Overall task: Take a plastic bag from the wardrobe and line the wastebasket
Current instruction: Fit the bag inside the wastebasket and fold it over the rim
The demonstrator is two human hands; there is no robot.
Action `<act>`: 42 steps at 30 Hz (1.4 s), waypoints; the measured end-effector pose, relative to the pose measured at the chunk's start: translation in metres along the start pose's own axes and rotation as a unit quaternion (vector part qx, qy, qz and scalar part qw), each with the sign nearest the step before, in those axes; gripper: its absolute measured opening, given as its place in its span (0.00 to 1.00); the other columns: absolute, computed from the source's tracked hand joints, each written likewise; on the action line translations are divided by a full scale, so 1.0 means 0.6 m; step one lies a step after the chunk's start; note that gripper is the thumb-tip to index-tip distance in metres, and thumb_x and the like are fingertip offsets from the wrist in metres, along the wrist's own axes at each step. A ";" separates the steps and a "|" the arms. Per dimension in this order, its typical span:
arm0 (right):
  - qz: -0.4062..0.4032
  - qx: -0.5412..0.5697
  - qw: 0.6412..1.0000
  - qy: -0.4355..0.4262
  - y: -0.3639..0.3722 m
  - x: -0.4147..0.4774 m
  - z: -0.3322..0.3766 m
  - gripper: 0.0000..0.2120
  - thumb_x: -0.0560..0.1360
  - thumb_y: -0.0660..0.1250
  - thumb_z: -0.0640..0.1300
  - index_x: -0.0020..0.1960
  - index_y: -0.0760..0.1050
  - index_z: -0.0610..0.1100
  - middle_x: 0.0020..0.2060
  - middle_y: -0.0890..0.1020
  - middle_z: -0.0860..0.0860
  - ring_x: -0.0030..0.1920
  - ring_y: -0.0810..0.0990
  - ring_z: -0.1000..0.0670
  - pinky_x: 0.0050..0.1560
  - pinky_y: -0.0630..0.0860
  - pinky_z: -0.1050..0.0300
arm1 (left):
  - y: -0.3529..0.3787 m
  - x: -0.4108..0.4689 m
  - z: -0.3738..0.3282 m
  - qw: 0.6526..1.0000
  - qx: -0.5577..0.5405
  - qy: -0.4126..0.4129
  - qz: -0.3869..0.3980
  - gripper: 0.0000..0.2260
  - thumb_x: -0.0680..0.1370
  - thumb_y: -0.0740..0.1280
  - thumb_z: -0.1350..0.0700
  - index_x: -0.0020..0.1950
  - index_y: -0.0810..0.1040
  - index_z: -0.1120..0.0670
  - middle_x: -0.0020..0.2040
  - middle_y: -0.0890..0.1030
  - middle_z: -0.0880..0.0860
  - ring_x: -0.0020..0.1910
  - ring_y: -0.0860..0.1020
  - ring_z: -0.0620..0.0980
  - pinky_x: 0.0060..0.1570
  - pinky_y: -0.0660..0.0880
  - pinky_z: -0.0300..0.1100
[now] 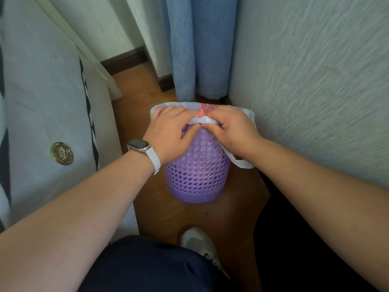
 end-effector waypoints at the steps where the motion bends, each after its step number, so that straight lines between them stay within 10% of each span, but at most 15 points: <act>1: -0.001 -0.001 1.000 0.000 0.000 0.000 0.000 0.16 0.74 0.62 0.55 0.41 0.77 0.42 0.36 0.79 0.47 0.39 0.75 0.47 0.41 0.67 0.54 | -0.001 0.001 0.000 1.000 0.004 0.000 -0.007 0.14 0.79 0.60 0.48 0.61 0.77 0.51 0.56 0.81 0.50 0.58 0.75 0.51 0.63 0.63 0.50; 22: 0.060 -0.033 0.998 -0.006 -0.007 -0.001 -0.018 0.24 0.74 0.60 0.62 0.59 0.78 0.46 0.55 0.79 0.48 0.58 0.74 0.48 0.68 0.63 0.45 | 0.011 -0.008 0.034 0.994 -0.098 -0.043 -0.007 0.06 0.78 0.62 0.61 0.50 0.78 0.54 0.43 0.75 0.47 0.44 0.73 0.49 0.44 0.67 0.43; 31: 0.047 -0.049 0.998 -0.004 0.011 -0.001 -0.006 0.19 0.75 0.60 0.59 0.39 0.76 0.44 0.33 0.77 0.49 0.37 0.74 0.46 0.41 0.65 0.55 | 0.015 -0.007 0.022 0.994 -0.099 -0.028 0.035 0.25 0.75 0.65 0.48 0.71 0.66 0.49 0.66 0.72 0.51 0.61 0.72 0.49 0.58 0.71 0.47; 42: 0.010 -0.068 0.998 0.014 0.010 -0.002 0.017 0.13 0.74 0.65 0.50 0.34 0.64 0.52 0.30 0.66 0.57 0.34 0.69 0.49 0.42 0.71 0.48 | 0.013 -0.004 -0.001 0.998 -0.038 0.044 0.017 0.08 0.79 0.61 0.52 0.51 0.77 0.54 0.42 0.73 0.45 0.41 0.70 0.45 0.42 0.65 0.42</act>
Point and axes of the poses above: each hand's wrist, its own x-axis towards the middle knuckle, its own y-axis out of the palm, z = x × y, the point moved 8 cm from there along x, towards the middle knuckle
